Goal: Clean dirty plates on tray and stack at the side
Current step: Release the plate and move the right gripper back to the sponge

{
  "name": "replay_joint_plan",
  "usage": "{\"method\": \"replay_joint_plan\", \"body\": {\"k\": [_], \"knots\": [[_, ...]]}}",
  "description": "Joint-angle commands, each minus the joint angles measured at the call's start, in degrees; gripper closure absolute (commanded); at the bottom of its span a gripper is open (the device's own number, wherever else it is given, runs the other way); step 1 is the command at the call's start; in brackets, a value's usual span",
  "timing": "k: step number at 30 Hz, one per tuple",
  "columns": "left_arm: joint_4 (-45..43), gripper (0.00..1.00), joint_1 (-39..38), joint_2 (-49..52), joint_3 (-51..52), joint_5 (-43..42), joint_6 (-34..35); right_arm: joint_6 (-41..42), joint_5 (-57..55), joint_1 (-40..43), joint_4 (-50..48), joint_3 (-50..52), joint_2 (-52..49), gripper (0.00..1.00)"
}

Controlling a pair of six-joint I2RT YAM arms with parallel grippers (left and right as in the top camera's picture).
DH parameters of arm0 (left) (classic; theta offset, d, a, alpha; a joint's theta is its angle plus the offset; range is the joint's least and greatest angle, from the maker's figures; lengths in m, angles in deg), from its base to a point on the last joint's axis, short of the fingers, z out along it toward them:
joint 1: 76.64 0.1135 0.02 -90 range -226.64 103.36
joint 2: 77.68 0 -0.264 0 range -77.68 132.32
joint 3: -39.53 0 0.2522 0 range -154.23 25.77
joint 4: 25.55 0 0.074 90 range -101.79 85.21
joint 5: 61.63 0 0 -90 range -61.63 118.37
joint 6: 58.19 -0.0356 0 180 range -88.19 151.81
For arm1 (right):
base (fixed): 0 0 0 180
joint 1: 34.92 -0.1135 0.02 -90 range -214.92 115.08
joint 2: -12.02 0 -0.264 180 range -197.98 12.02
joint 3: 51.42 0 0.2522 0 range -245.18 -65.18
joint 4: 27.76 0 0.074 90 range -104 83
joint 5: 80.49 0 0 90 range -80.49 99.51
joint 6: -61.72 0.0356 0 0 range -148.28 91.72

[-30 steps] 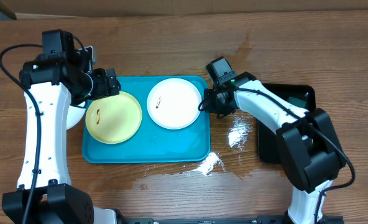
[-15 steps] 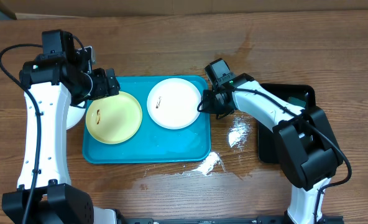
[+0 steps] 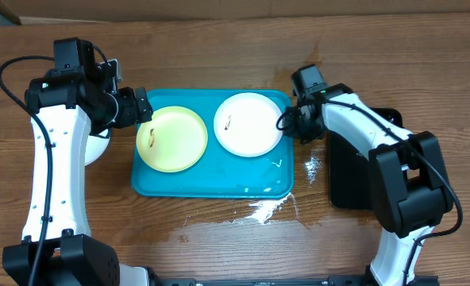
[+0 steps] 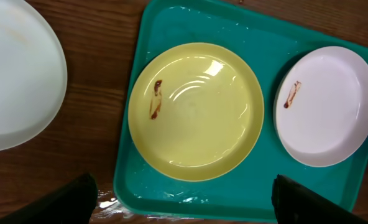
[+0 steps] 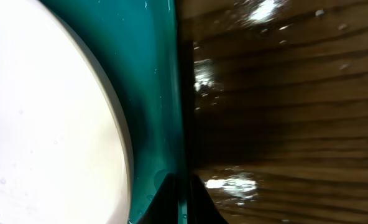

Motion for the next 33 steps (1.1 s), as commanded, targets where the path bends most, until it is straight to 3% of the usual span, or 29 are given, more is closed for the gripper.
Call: {"method": "replay_joint_plan", "body": {"k": [1,8,9,11,13,16,24,30,33], "knots": [[-0.02,0.1,-0.09,-0.02,0.22,0.59,0.5,-4.22,-6.62,2.34,0.96,0.57,-0.96,0.96],[0.13,0.1,-0.11,0.0,0.22,0.5,0.35,-6.62,-6.05,2.69,4.87,-4.46,-0.83,0.96],[0.35,0.11,-0.15,0.0,0.22,0.24,0.35,-7.06,-5.79,2.69,7.65,-7.43,-0.61,0.92],[0.61,0.13,-0.55,0.0,0.22,0.15,-0.13,-7.06,-5.79,2.69,11.61,-11.28,-0.28,0.7],[0.55,0.15,-1.51,0.0,0.22,-0.66,-1.62,-7.04,-5.84,2.71,15.58,-15.02,0.2,0.56],[0.24,0.18,-3.78,0.0,0.24,-1.36,-1.99,-7.04,-5.84,3.67,21.35,-20.06,1.44,0.46],[-4.44,0.32,-13.05,0.0,4.81,-1.66,-0.59,-6.75,-5.77,10.27,30.84,-23.58,6.43,0.44],[-17.03,0.28,-21.07,0.33,14.67,-3.52,2.1,-6.56,-5.77,14.82,35.21,-23.08,6.45,0.4],[-25.38,0.35,-25.9,1.11,18.16,-7.89,3.3,-6.36,-5.79,16.92,35.32,-23.02,6.45,0.38]]}}
